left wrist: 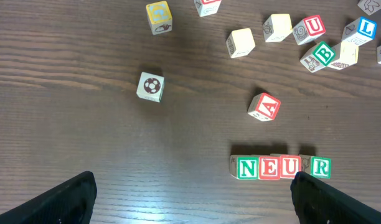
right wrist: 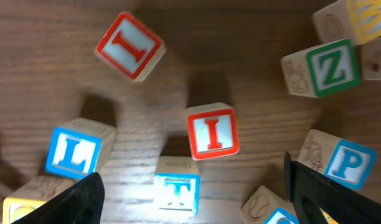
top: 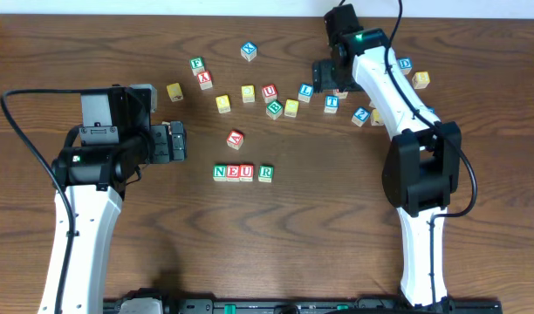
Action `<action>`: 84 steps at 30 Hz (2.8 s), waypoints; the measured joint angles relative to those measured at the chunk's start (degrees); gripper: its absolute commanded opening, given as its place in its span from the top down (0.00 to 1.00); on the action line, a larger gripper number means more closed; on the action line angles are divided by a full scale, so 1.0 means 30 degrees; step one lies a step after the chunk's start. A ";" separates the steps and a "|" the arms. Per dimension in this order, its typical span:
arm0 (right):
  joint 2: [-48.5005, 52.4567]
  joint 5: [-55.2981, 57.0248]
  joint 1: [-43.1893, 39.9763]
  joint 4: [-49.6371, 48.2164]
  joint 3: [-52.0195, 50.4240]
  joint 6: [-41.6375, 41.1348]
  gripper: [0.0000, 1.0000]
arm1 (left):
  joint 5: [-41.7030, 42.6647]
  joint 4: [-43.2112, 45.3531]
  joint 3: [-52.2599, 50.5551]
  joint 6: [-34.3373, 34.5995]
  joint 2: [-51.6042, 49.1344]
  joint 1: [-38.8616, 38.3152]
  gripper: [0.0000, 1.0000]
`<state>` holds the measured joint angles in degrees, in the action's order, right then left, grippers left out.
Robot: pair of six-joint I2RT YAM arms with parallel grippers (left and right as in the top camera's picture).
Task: Spell out NEURIPS
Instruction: 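Lower the right gripper and grasp the red I block, then carry the I block down to the right of the R block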
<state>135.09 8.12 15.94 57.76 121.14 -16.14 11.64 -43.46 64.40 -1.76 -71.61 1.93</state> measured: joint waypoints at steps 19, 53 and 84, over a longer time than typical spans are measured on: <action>0.1406 0.0576 -0.0044 -0.1268 0.0000 -0.0918 0.17 | 0.0000 0.0007 0.0000 0.0000 0.0000 0.0000 0.02; 0.1632 -0.0306 -0.0539 -0.2222 -0.0430 0.2499 0.40 | 0.0000 0.0000 0.0000 0.0000 0.0000 0.0000 0.02; 0.1435 -0.0350 -0.0546 -0.1370 -0.0641 0.2543 0.79 | 0.0000 0.0007 0.0000 0.0000 0.0000 0.0000 0.02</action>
<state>139.39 7.07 14.31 53.65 119.22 -8.51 11.64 -43.44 64.40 -1.76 -71.61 1.93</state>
